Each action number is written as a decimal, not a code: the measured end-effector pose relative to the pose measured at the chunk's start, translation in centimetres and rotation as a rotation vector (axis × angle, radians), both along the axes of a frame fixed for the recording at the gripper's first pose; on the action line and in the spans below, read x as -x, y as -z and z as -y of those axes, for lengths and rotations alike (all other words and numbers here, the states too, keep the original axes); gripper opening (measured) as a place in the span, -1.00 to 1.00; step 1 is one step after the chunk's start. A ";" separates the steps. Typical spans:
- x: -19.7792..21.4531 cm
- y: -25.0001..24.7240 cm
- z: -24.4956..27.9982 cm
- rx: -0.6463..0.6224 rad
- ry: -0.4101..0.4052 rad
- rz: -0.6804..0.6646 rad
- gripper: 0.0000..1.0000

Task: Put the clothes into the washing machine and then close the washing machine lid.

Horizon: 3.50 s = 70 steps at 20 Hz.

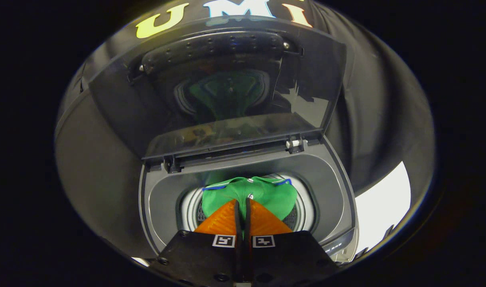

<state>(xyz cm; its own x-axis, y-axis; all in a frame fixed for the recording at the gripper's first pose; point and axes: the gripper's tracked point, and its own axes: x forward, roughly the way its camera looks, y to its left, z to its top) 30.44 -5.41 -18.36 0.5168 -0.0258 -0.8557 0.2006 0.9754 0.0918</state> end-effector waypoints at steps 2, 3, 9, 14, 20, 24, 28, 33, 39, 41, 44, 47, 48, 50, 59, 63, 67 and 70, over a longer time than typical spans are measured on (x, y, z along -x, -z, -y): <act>0.5 0.5 -0.1 0.007 0.005 -0.007 -0.96; 1.0 0.8 0.0 0.007 0.007 -0.012 -0.96; 1.1 0.4 -0.1 -0.002 -0.011 -0.004 0.95; 1.7 -1.4 -0.7 -0.003 -0.039 0.030 0.95; 0.3 -5.7 -0.8 0.025 -0.070 0.132 0.94; -1.1 -9.4 -0.7 0.023 -0.061 0.199 0.94; -2.1 -12.3 -0.7 0.029 -0.060 0.249 0.94; -3.5 -17.3 -1.0 0.035 -0.067 0.341 0.94; -6.6 -21.9 -1.8 0.038 -0.083 0.418 0.94; -7.5 -22.8 -2.0 0.040 -0.088 0.430 0.94; -9.3 -23.6 -2.3 0.033 -0.096 0.451 0.94; -11.9 -24.0 -1.9 0.045 -0.103 0.468 0.94; -12.5 -23.6 -1.6 0.046 -0.103 0.459 0.95; -14.1 -23.2 -1.5 0.031 -0.100 0.452 0.95; -18.3 -19.2 -1.1 -0.029 -0.062 0.346 0.95; -19.0 -17.6 -0.6 -0.023 -0.057 0.302 0.95; -19.2 -17.3 -0.3 -0.004 -0.063 0.285 0.95; -19.0 -16.6 -0.5 0.026 -0.102 0.249 0.95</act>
